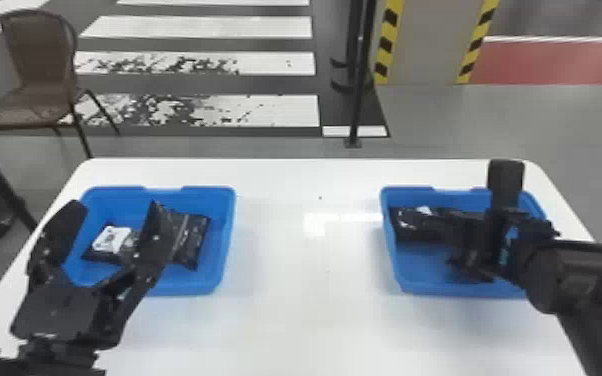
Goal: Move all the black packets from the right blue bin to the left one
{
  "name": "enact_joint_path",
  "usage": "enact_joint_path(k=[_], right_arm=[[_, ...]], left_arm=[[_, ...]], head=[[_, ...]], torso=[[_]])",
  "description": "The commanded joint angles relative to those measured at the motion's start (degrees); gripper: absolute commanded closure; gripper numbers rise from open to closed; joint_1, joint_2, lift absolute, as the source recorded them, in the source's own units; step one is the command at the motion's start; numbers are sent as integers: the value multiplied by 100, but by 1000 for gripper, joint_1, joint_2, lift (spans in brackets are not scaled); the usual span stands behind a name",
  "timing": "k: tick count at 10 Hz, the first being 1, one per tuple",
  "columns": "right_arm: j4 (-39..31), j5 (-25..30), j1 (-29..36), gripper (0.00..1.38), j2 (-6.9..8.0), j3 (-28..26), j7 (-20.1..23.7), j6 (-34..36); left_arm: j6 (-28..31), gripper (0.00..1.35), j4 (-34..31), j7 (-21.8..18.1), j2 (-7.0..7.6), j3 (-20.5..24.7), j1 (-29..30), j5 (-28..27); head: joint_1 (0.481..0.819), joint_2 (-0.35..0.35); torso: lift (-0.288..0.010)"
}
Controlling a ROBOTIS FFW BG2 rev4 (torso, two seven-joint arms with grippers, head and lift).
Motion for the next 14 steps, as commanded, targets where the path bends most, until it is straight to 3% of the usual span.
enact_joint_path(k=[1,6,7,8,9,11,14], right_arm=[[-13,56,5,110,0,4,-1,-36],[366,45,-192,125,-27,-7,-10,-50],[521,45,-262,209,-36,-7,-10,-92],[620,45,-290,447,-36,-19,-10,-50],[563,56,-276,832,-36,-19,-80,161],[451,102,-262,1133,-27,-7,-133,245],[226,-230,-37,1162,0,-87,-168,-191]], left_arm=[[-10,153,2,-2,12,6,11,3],[-24,153,30,-11,20,-28,-31,3],[-10,154,44,-29,20,-28,-31,3],[-24,153,72,-29,20,-28,-31,38],[-24,153,86,-29,20,-28,-31,49],[-52,153,100,-46,12,-16,-31,60],[-137,153,142,-46,-6,6,-31,83]], head=[[695,0],[695,-11],[695,-13],[695,-17],[695,-20],[695,-23],[695,-19]], torso=[[-140],[-140],[-140],[-140],[-140],[-140],[-140]])
